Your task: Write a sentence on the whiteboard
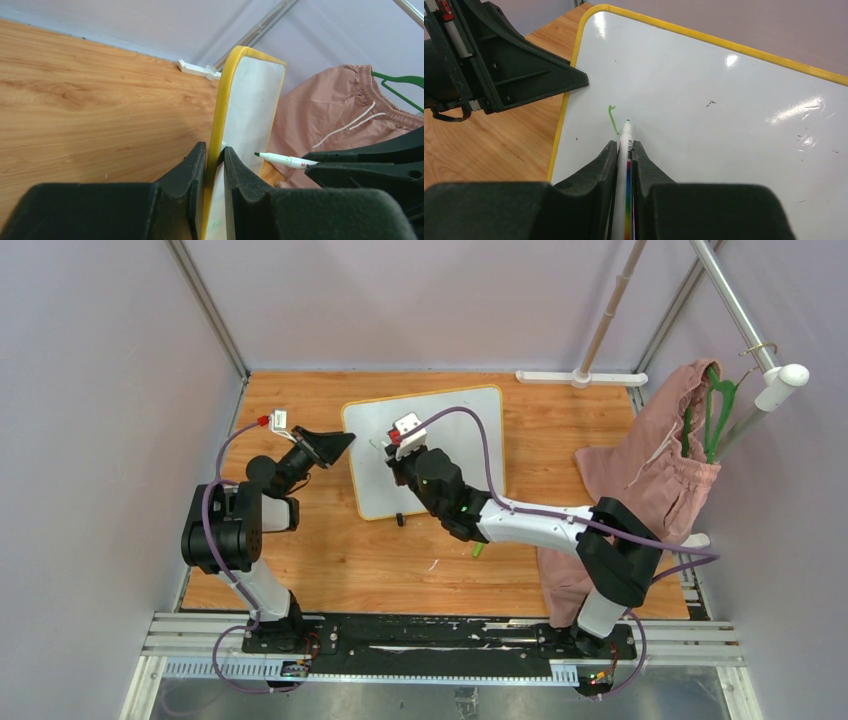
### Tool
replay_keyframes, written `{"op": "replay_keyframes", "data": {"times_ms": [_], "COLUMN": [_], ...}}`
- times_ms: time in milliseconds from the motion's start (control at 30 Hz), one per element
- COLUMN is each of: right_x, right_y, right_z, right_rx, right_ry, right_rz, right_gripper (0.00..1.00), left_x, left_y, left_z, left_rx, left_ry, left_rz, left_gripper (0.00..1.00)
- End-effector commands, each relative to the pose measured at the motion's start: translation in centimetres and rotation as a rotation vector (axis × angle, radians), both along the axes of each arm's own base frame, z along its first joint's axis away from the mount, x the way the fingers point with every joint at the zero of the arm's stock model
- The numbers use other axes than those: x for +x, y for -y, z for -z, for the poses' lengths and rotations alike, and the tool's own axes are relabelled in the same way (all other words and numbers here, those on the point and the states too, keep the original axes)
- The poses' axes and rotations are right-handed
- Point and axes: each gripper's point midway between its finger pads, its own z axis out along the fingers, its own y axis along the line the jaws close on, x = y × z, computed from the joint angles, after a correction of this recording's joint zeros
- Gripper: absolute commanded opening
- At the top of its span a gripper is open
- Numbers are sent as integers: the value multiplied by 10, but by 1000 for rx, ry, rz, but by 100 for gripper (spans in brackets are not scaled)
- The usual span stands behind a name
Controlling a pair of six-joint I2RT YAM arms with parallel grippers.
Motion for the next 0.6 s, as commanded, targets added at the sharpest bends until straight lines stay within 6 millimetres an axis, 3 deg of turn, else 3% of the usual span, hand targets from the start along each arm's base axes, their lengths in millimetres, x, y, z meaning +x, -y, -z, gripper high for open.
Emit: {"op": "replay_keyframes", "data": {"times_ms": [0,567], "right_x": [12,21], "right_y": [6,0], "right_z": [-22,-12], "right_rx": [56,69], "right_ry": [20,-14], "right_rz": [33,41], "right_gripper": [0,0], "left_x": [-8,-8], "left_y": [7,8], "left_z": [-4,-5], "left_rx": [19,19], "left_ry": [42,46], "left_rz": [25,29], "left_gripper": [3,2]}}
